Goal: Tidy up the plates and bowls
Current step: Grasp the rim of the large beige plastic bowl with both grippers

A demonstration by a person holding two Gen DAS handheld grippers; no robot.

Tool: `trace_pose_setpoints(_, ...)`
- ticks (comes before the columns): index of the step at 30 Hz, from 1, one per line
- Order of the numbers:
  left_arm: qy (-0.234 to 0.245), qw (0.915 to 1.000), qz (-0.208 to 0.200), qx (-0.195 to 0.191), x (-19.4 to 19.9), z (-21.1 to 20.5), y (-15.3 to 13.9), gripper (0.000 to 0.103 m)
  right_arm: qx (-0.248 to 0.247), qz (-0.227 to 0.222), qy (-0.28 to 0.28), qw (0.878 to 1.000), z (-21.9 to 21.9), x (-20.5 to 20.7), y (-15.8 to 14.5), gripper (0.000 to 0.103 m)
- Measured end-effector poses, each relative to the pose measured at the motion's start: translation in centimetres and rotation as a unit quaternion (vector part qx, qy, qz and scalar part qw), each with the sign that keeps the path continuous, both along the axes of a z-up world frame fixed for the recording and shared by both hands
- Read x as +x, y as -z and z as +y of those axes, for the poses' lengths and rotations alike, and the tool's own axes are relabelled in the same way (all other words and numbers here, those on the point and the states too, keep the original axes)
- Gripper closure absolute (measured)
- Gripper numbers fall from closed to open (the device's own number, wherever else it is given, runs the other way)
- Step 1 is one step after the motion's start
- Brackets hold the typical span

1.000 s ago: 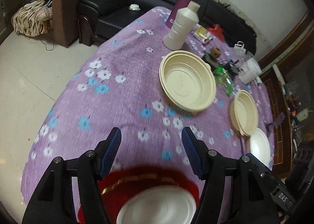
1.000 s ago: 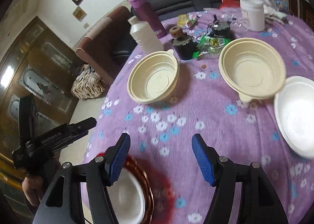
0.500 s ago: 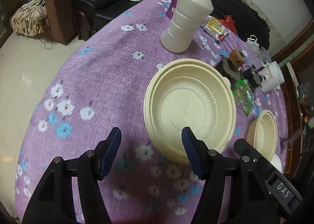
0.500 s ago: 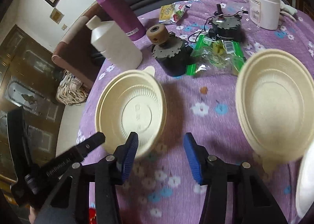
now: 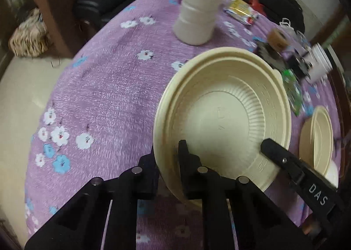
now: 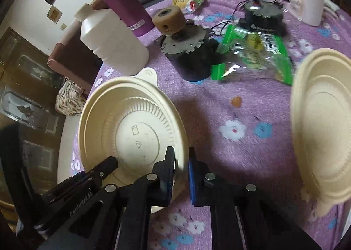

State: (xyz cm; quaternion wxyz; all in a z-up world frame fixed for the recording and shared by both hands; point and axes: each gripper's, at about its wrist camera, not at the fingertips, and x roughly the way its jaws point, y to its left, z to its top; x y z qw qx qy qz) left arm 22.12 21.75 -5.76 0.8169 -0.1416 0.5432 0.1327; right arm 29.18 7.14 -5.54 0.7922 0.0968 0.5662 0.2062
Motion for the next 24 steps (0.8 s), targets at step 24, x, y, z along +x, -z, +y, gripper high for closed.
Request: trace_pose_setpoints(24, 0.076, 0.9942, -0.061, 0.045, -10.8, -11.7, -4.8, 0.090, 0.043, -0.053, 0.046, 0.997, -12.7, -14.5, -4.1, 0.091)
